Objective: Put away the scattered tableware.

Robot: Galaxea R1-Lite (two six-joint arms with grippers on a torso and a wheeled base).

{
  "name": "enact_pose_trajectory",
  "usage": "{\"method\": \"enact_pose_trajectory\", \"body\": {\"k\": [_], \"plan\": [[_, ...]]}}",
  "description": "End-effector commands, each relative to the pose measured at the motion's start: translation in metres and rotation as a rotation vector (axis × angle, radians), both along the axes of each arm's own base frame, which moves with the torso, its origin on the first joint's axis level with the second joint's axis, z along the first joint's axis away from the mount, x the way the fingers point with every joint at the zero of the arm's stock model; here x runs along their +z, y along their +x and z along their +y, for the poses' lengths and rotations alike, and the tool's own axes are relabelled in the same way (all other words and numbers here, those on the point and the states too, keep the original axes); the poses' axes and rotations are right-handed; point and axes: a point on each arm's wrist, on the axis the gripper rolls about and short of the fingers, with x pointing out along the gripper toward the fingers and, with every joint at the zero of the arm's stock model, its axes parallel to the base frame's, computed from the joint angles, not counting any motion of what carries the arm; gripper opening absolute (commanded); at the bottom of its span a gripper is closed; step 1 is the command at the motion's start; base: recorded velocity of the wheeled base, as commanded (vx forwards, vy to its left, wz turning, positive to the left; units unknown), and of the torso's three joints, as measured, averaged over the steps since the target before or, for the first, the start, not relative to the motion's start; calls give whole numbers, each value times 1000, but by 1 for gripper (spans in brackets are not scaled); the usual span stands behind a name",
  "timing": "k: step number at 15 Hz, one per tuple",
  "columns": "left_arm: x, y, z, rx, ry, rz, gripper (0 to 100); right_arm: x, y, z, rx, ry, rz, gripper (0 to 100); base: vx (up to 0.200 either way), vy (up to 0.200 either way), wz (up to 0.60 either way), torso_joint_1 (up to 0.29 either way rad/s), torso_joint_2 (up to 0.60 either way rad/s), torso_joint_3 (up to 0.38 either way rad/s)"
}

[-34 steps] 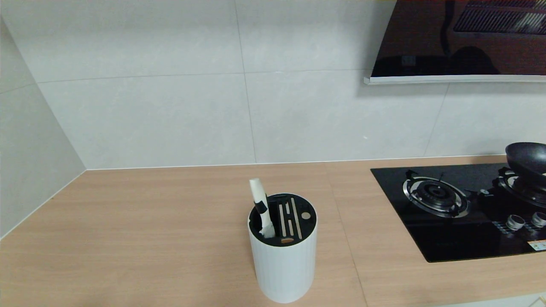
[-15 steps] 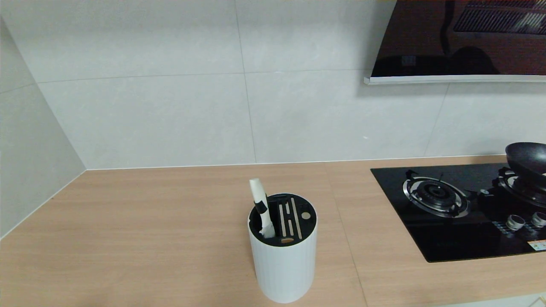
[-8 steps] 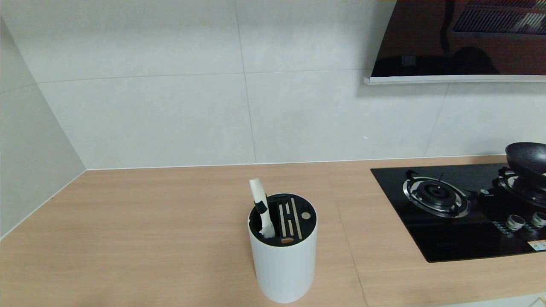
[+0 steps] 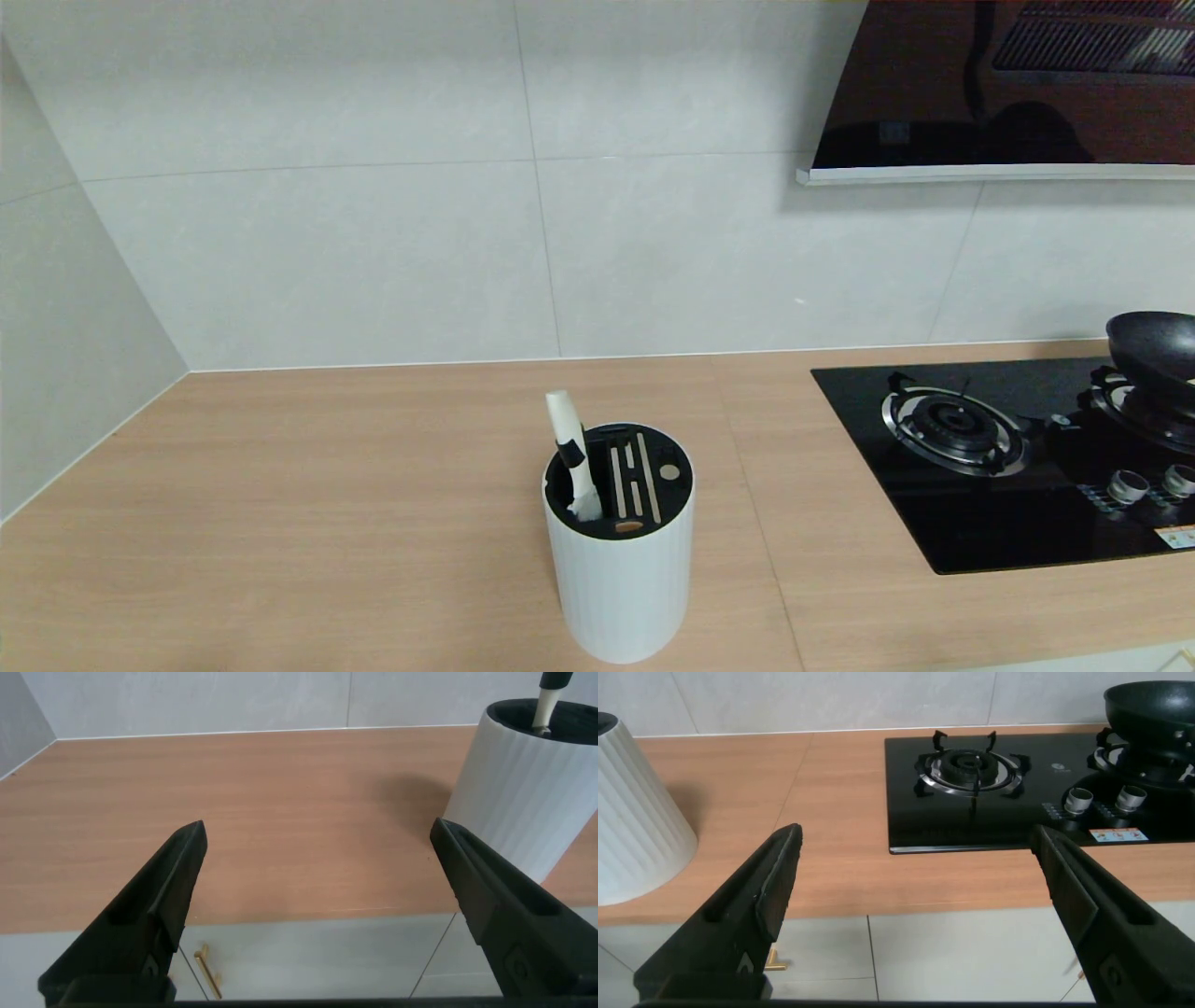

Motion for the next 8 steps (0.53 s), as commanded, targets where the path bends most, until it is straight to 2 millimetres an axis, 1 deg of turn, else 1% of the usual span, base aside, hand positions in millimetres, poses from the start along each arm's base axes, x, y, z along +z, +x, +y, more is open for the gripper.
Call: {"method": "enact_pose_trajectory", "body": {"k": [1, 8], "plan": [[0, 0, 0, 1, 0, -1, 100, 0, 0, 0, 1, 0, 2, 100, 0, 0, 0, 0, 0, 0], [0, 0, 0, 0, 0, -1, 100, 0, 0, 0, 1, 0, 2, 100, 0, 0, 0, 0, 0, 0]]}}
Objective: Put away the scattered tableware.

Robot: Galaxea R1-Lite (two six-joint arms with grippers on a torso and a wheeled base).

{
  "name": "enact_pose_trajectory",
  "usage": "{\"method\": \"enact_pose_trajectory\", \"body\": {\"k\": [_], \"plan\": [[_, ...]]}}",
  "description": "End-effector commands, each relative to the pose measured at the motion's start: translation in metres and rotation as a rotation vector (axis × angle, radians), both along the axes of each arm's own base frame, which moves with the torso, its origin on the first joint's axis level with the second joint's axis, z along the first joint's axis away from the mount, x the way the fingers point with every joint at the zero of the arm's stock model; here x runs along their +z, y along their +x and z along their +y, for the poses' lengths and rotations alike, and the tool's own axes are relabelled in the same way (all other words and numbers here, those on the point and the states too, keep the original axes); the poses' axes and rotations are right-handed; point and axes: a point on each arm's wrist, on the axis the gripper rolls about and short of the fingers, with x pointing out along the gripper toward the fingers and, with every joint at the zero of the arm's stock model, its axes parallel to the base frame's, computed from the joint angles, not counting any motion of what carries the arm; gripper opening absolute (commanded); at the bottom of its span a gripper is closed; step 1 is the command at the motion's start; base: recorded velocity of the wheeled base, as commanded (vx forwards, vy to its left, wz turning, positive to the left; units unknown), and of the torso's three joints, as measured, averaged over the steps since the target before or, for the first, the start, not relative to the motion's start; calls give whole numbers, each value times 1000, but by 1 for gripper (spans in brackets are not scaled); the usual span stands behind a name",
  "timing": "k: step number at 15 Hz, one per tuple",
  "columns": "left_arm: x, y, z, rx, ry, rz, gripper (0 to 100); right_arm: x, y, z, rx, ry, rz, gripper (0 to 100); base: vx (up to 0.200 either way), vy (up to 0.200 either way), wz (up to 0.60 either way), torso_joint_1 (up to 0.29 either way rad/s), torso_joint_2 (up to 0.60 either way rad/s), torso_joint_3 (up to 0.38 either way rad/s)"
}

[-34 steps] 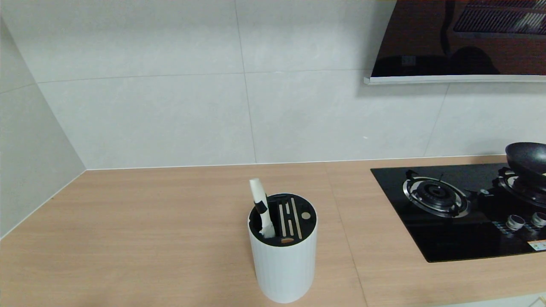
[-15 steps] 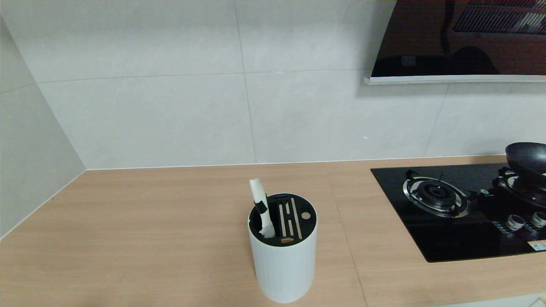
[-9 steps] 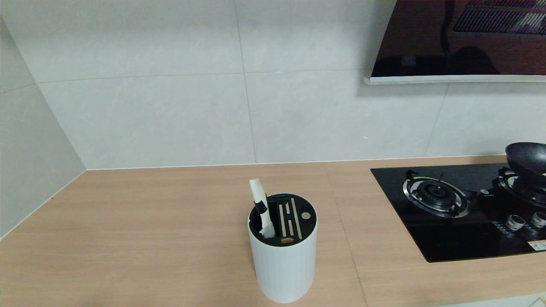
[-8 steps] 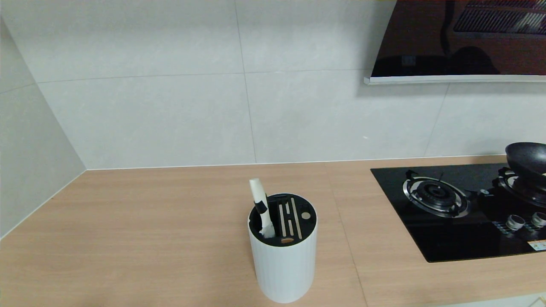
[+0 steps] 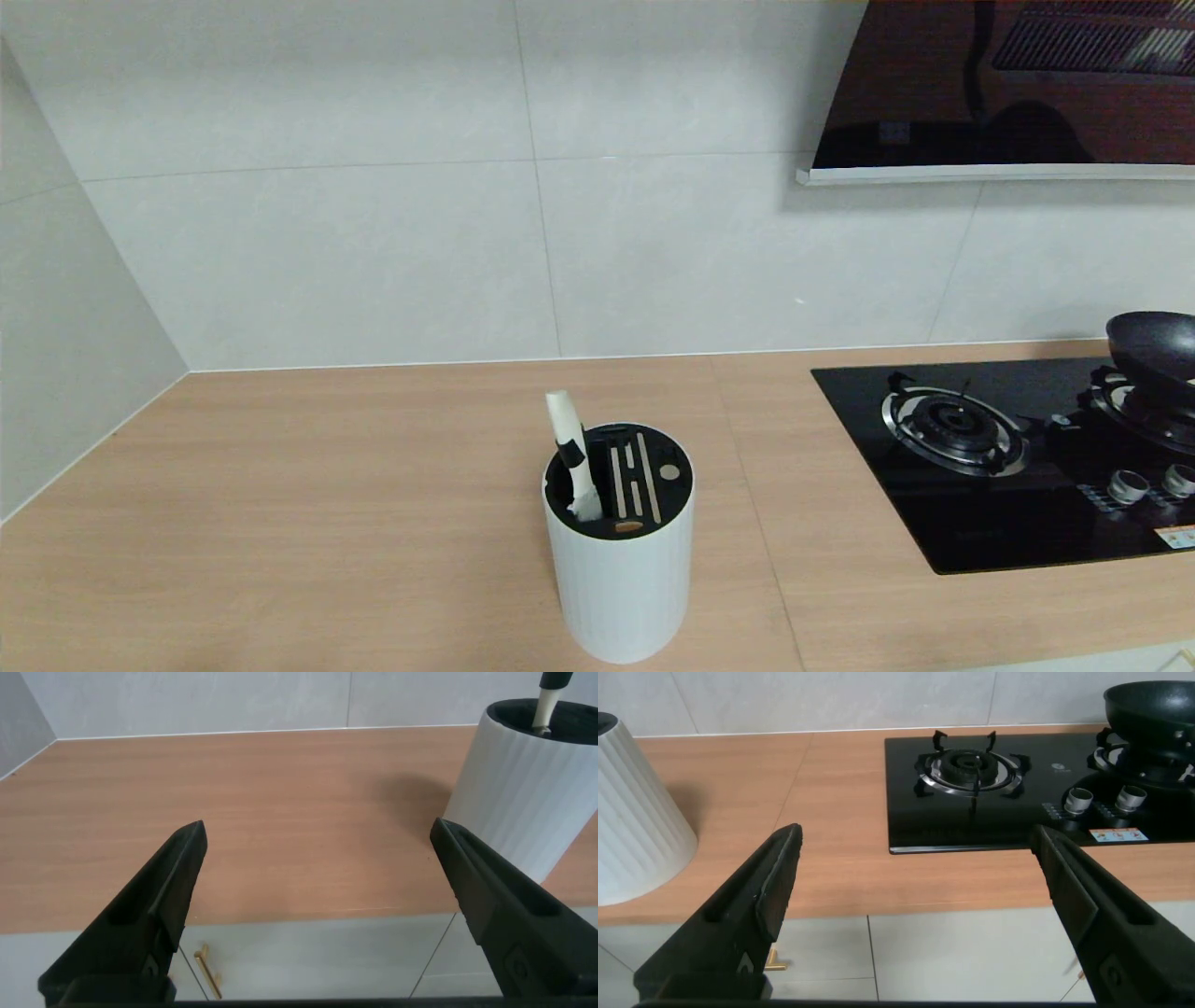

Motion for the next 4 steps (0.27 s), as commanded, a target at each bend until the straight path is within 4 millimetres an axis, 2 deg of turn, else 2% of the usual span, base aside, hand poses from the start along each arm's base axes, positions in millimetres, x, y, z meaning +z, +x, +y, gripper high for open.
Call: {"method": "enact_pose_trajectory", "body": {"k": [1, 4], "plan": [[0, 0, 0, 0, 0, 1, 100, 0, 0, 0, -1, 0, 2, 100, 0, 0, 0, 0, 0, 0], [0, 0, 0, 0, 0, 1, 100, 0, 0, 0, -1, 0, 2, 100, 0, 0, 0, 0, 0, 0]]}}
